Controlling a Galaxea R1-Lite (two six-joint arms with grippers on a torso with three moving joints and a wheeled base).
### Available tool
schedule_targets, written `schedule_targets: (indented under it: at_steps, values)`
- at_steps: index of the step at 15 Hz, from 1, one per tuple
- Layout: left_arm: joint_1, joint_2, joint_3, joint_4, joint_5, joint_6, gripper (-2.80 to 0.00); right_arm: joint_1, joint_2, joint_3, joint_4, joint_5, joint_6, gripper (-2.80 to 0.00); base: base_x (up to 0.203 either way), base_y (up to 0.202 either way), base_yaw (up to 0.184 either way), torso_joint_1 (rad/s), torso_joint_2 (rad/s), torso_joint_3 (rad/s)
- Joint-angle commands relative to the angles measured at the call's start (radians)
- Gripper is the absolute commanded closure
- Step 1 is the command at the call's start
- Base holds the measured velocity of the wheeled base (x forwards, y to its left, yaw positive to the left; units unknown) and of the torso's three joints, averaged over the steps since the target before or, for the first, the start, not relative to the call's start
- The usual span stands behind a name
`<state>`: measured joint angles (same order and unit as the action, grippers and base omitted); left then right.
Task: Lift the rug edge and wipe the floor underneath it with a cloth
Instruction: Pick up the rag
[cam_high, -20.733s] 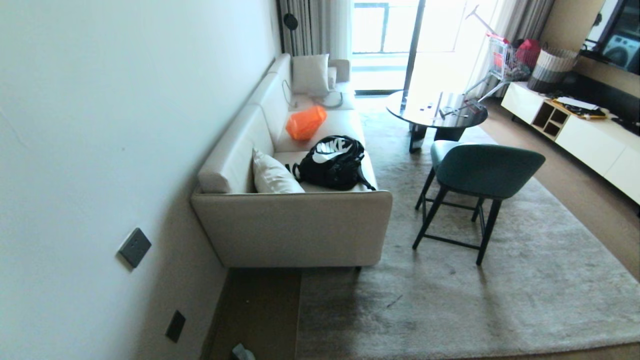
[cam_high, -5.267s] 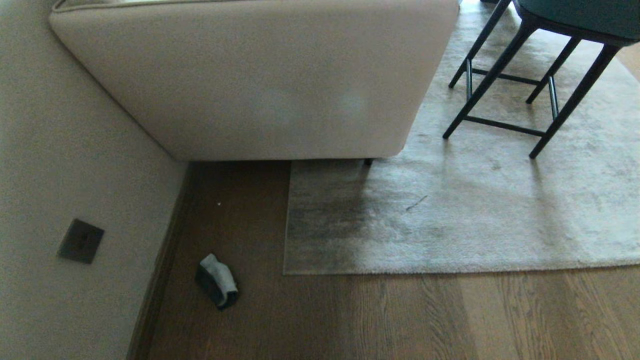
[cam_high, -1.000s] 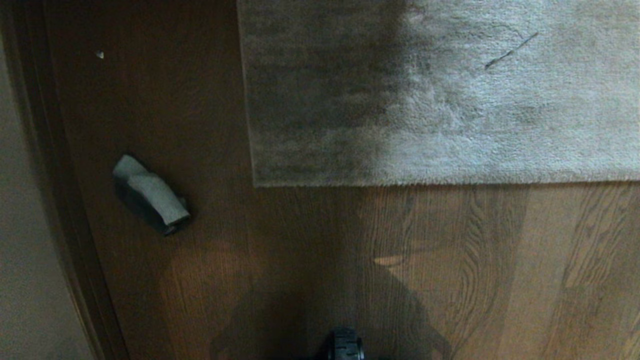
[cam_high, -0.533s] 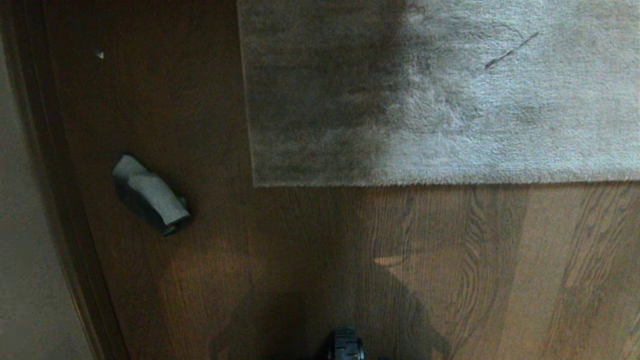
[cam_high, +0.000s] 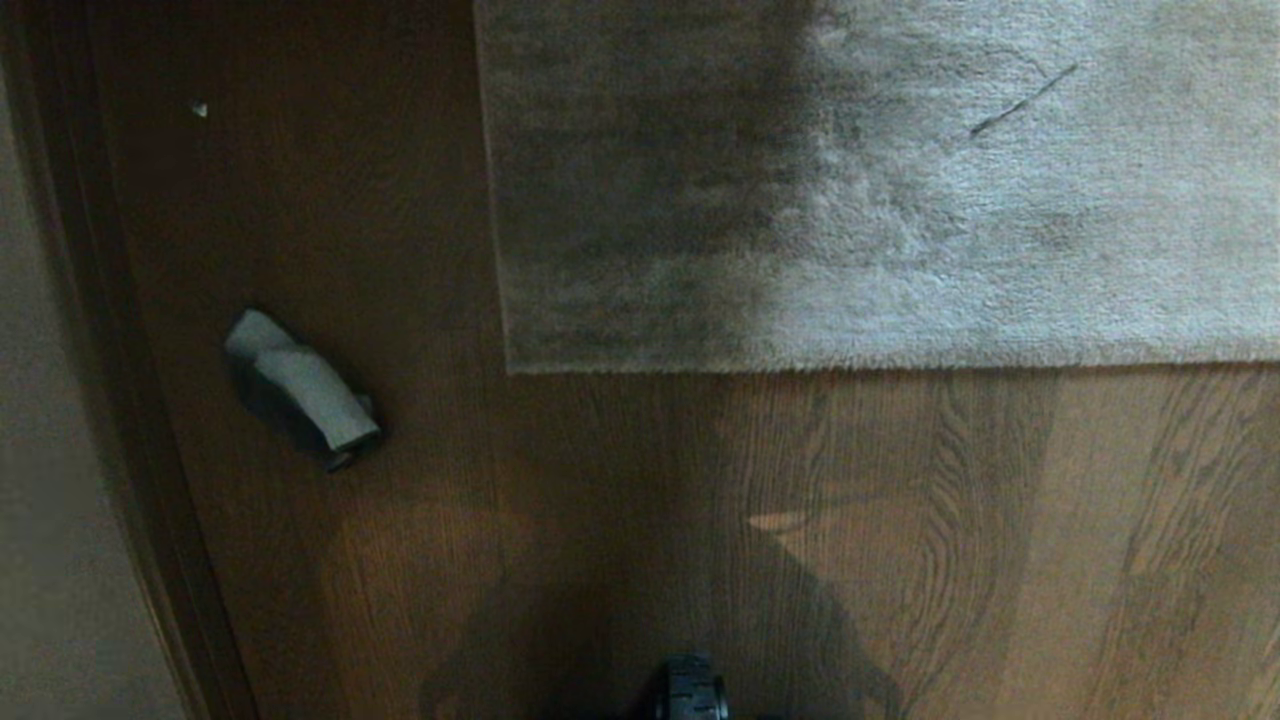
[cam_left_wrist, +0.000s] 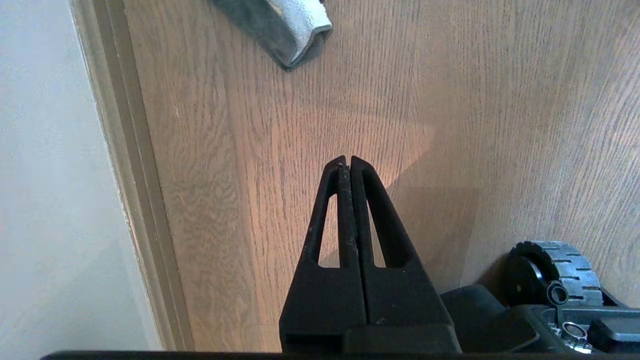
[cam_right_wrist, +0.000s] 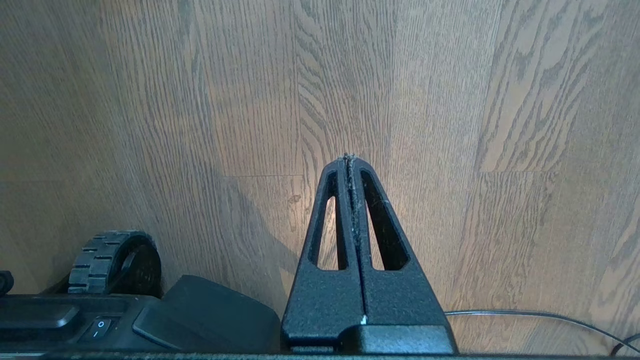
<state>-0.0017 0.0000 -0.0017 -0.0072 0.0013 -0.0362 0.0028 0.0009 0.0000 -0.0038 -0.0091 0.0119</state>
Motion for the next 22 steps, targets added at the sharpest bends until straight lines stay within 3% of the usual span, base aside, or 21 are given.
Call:
schedule_targets:
  at_steps: [1,22]
  values:
    - [0.0,0.0,0.0,0.0,0.0,-0.001,0.0,0.0,0.001,0.0,-0.001,0.0,0.0,0.0,0.0,0.0,0.0,0.0,0.0,0.0]
    - [0.0,0.0,0.0,0.0,0.002,-0.001,0.0,0.0,0.001,0.0,-0.001,0.0,0.0,0.0,0.0,0.0,0.0,0.0,0.0,0.0]
